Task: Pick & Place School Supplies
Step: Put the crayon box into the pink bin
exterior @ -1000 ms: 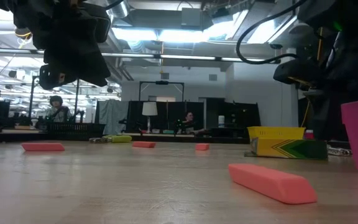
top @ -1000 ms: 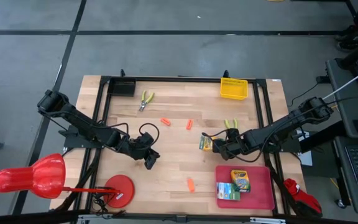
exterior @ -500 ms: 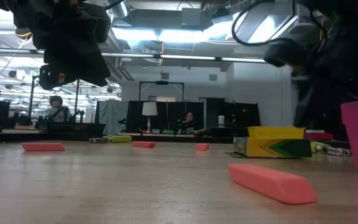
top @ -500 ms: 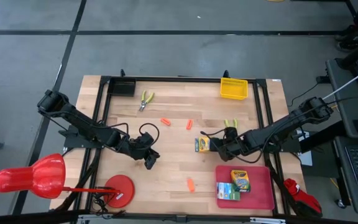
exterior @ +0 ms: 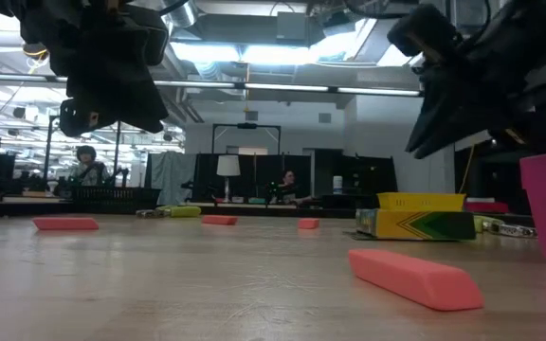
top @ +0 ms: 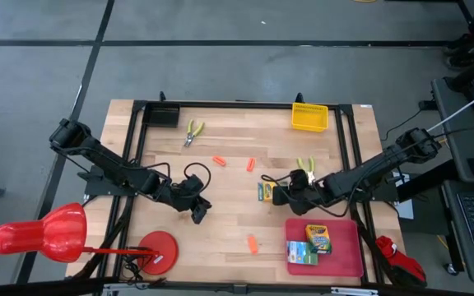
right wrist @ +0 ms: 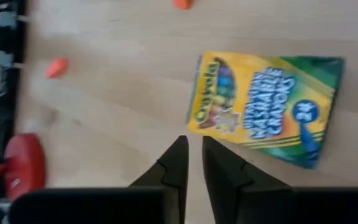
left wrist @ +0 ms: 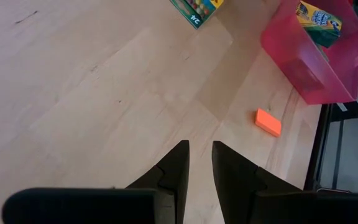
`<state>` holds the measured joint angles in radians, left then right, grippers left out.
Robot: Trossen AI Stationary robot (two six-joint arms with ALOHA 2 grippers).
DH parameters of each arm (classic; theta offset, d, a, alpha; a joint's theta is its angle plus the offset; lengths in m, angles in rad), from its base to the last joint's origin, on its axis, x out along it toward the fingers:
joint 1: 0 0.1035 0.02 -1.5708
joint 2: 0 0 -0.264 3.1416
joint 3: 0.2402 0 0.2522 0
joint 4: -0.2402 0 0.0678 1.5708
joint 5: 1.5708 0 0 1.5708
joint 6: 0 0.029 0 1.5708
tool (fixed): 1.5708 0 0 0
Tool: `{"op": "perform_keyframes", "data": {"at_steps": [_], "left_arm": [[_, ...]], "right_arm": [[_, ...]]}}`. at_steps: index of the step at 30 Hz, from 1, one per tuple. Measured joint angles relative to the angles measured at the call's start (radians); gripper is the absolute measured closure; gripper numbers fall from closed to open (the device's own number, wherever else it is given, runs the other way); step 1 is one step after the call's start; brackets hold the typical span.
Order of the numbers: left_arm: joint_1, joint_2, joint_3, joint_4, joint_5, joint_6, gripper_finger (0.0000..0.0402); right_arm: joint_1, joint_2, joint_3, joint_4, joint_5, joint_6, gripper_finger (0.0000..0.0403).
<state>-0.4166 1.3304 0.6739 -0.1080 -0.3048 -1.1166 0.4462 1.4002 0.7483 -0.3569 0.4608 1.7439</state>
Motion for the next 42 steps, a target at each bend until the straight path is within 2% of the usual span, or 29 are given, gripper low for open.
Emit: {"op": "perform_keyframes", "data": {"at_steps": [4,8,15,24,42], "left_arm": [[0.0,0.0,0.0,0.0,-0.012,-0.011,0.0336],[0.0,0.0,0.0,0.0,-0.014,-0.015,0.0336],[0.009,0.0,0.0,0.007,-0.023,-0.026,0.0336],[0.072,0.0,0.0,0.134,-0.018,-0.006,0.0336],[0.091,0.0,0.0,0.157,0.007,0.002,0.0336]], "right_arm": [[-0.015,0.0,0.0,-0.092,-0.048,0.065,0.0342],[-0.014,0.0,0.0,-0.194,-0.079,0.133,0.035],[-0.045,0.002,-0.006,-0.197,-0.082,0.086,0.0372],[-0.059,0.003,-0.051,-0.164,-0.137,0.057,0.0397],[-0.089,0.012,-0.051,-0.19,-0.141,0.021,0.0401]]}}
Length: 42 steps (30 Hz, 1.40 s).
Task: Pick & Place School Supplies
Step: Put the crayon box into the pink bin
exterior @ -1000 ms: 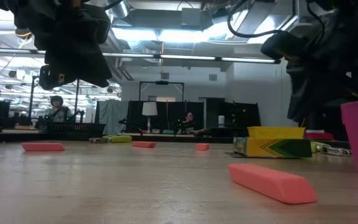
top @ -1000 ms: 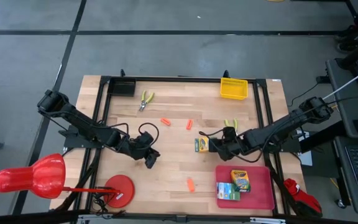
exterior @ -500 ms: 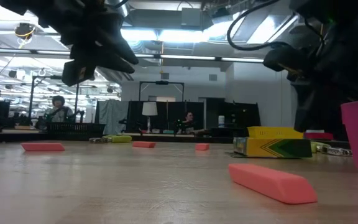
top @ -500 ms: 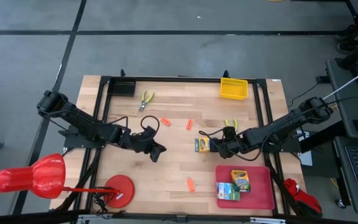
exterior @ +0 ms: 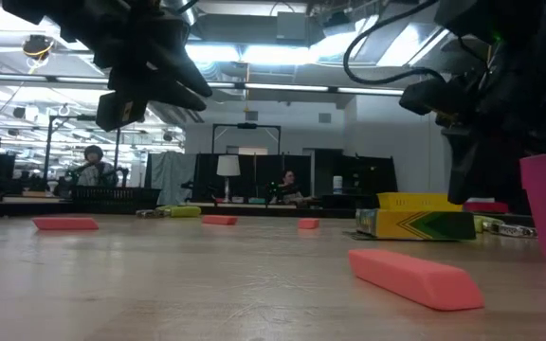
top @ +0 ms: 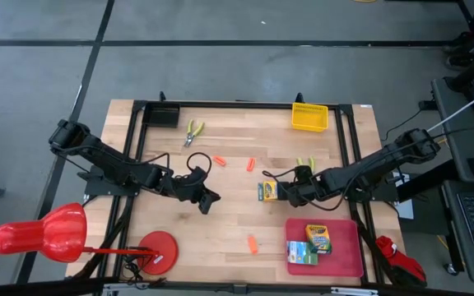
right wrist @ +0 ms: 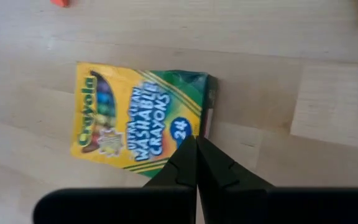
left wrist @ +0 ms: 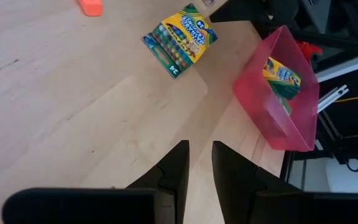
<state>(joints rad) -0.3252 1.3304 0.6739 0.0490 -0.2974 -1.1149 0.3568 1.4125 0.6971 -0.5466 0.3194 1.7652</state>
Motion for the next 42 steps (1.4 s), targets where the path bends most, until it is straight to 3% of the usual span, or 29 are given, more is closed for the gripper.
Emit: {"op": "perform_keyframes", "data": {"at_steps": [12,29,38,42], "left_arm": [[0.0,0.0,0.0,0.0,0.002,-0.006,0.0336],[0.006,0.0,0.0,0.007,0.014,-0.004,0.0336],[0.104,0.003,0.007,0.179,0.114,0.053,0.03],[0.173,0.052,0.086,0.168,0.237,0.086,0.0273]], "right_arm": [[-0.004,0.101,0.001,0.086,-0.022,-0.008,0.0402],[0.028,0.113,-0.001,0.011,-0.064,0.005,0.0403],[0.051,0.114,-0.001,0.001,-0.056,0.033,0.0403],[0.051,0.114,-0.001,0.005,-0.047,0.033,0.0403]]}}
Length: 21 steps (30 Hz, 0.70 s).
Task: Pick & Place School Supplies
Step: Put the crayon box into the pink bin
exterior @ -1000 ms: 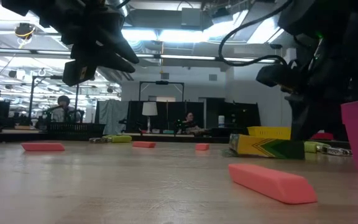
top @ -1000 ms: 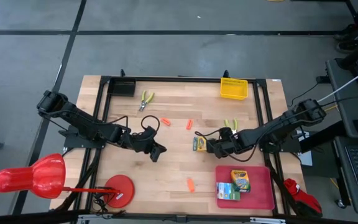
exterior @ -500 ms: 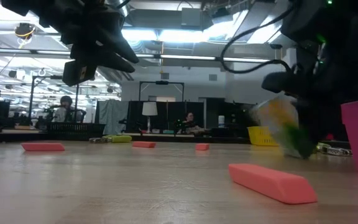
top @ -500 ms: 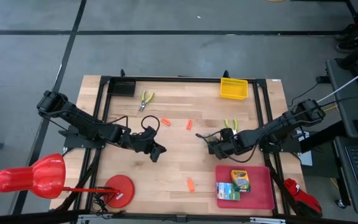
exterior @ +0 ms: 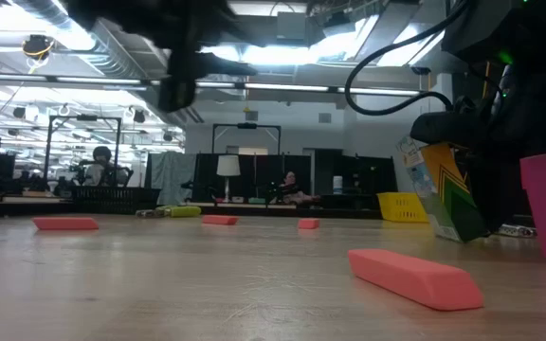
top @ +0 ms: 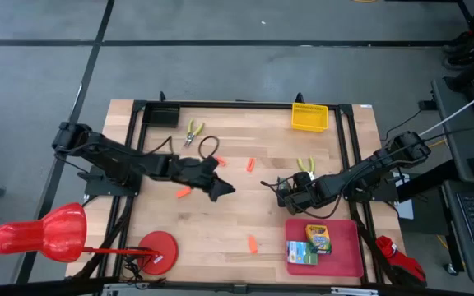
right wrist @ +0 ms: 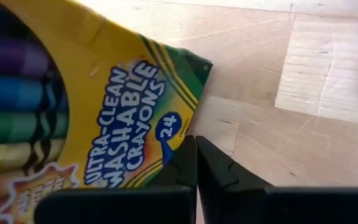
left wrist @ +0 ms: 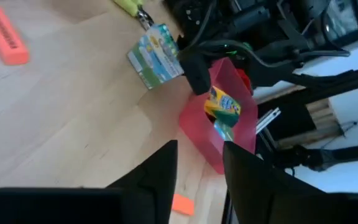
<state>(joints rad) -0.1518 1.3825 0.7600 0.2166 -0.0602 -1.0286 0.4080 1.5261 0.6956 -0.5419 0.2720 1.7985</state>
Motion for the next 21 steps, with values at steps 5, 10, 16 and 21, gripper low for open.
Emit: {"op": "perform_keyframes", "data": {"at_steps": [5,10,16,21], "left_arm": [[0.046,0.181,0.201,-0.134,0.087,0.071,0.027],[0.06,0.339,0.359,-0.118,0.064,0.062,0.028],[0.078,0.401,0.395,-0.13,0.04,0.032,0.0283],[0.106,0.4,0.361,-0.182,0.003,-0.006,0.0286]], "right_arm": [[0.0,0.0,0.0,0.005,0.005,0.01,0.0403],[0.006,0.0,0.0,0.026,0.012,0.026,0.0403],[0.032,0.0,0.0,0.028,0.035,0.077,0.0403],[0.057,-0.001,0.0,0.022,0.047,0.103,0.0403]]}}
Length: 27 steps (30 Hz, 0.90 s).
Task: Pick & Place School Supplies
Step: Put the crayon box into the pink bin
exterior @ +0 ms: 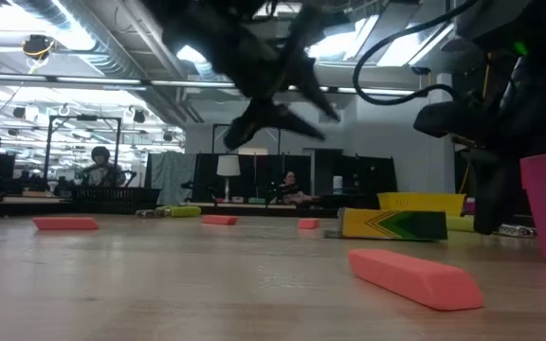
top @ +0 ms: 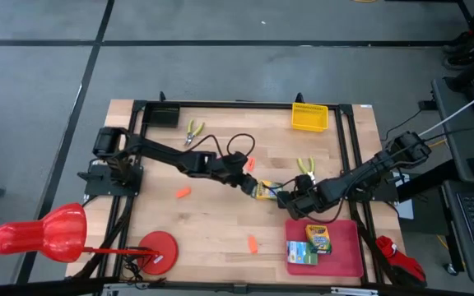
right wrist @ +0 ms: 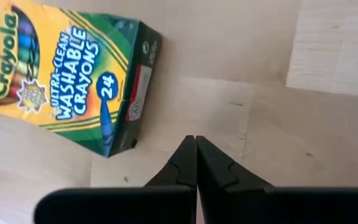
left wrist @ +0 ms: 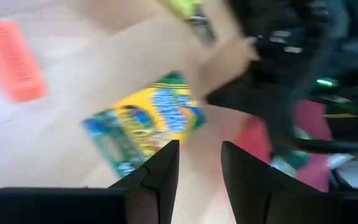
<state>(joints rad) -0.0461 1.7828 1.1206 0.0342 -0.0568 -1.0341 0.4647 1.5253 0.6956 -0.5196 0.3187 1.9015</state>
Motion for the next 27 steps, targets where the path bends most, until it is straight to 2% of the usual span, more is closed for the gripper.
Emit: {"op": "perform_keyframes", "data": {"at_steps": [6,12,27], "left_arm": [[-0.002,0.0,-0.005,-0.171,-0.022,-0.021,0.0292],[-0.017,0.0,-0.005,-0.182,-0.032,-0.004,0.0293],[-0.004,0.0,-0.005,-0.292,-0.035,-0.018,0.0292]], "right_arm": [[0.017,-0.018,0.0,0.049,0.107,0.029,0.0403],[0.017,-0.079,0.001,0.056,0.218,0.028,0.0403],[-0.029,-0.074,0.001,0.105,0.196,-0.036,0.0403]]}}
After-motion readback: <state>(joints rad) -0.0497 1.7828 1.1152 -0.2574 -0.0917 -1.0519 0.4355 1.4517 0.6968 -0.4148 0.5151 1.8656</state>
